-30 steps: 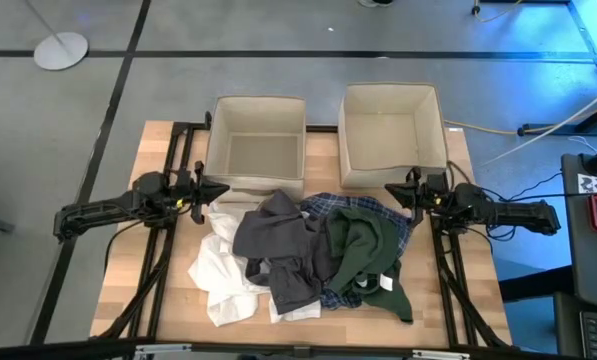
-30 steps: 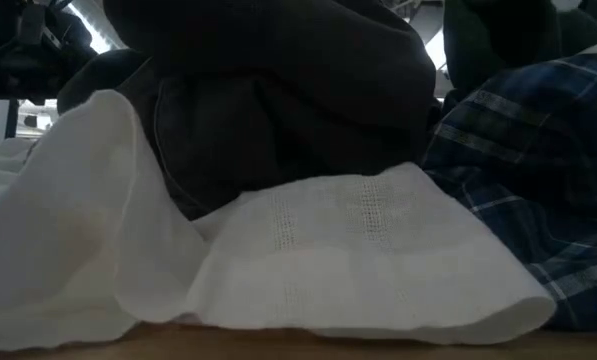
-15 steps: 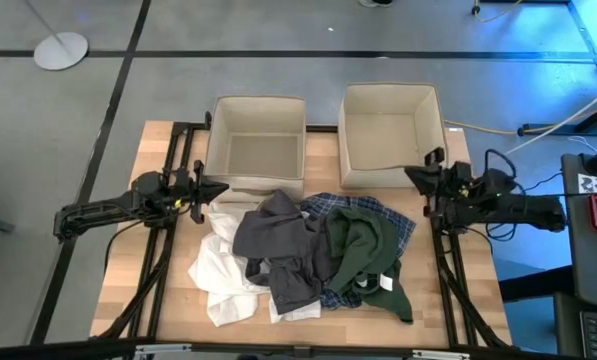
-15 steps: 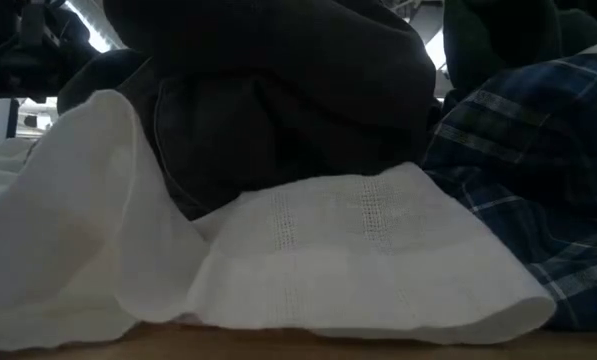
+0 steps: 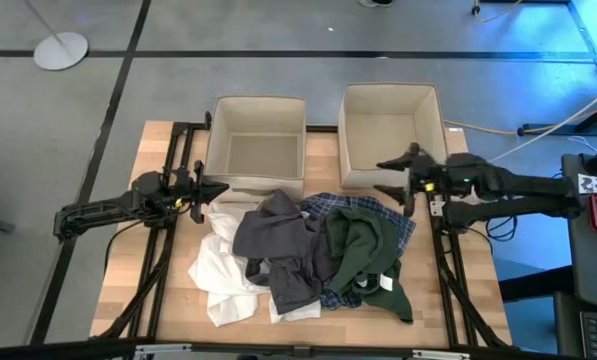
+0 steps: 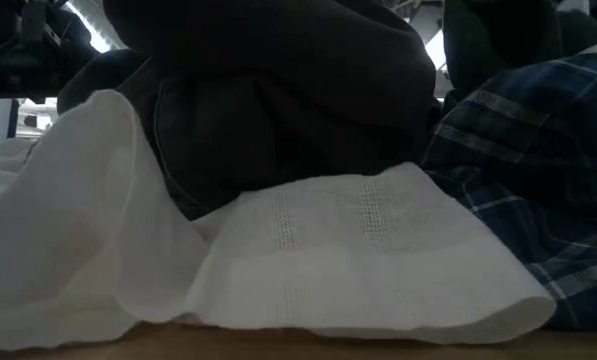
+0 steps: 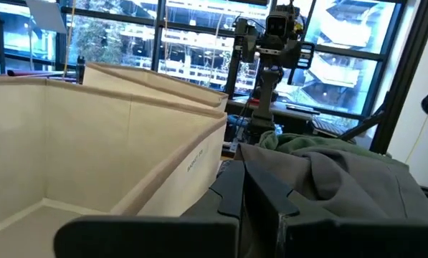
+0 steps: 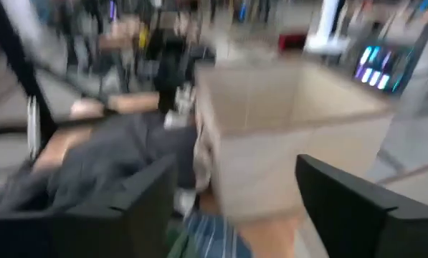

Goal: Sort clothes
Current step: Put the green shirt in the right laundry organizer

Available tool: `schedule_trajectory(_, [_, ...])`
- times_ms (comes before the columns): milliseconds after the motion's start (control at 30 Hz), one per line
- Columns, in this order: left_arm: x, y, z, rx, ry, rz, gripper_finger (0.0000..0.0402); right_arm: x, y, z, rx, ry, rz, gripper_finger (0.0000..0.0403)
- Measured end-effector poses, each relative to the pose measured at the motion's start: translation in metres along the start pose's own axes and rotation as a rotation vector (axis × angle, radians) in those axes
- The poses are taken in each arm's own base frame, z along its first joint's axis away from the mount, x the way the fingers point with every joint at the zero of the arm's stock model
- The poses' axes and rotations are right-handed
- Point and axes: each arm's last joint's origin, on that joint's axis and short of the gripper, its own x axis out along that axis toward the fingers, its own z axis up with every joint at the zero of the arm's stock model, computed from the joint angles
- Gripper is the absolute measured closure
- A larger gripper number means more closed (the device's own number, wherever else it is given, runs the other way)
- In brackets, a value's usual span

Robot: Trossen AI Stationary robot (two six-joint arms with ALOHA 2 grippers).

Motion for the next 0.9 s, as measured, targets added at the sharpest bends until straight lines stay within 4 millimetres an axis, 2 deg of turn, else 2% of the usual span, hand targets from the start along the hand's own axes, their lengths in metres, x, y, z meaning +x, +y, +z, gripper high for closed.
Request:
schedule_trajectory(200, [0.0, 0.0, -0.001, -0.003, 0.01, 0.002, 0.0398, 0.02, 0.005, 0.002, 0.039, 0.241, 0.037, 0.0069])
schedule_trajectory(467, [0.0, 0.0, -0.001, 0.0, 0.008, 0.005, 0.0398, 0.04, 0.008, -0.02, 0.154, 0.486, 0.05, 0.0068])
schedule_trajectory(700, [0.0, 0.0, -0.001, 0.0, 0.009, 0.006, 0.0398, 0.059, 0.012, -0.032, 0.227, 0.604, 0.111, 0.0068])
schedule_trajectory(900, [0.0, 0.0, -0.001, -0.003, 0.011, 0.007, 0.0398, 0.071, 0.017, -0.053, 0.242, 0.701, 0.118, 0.0068])
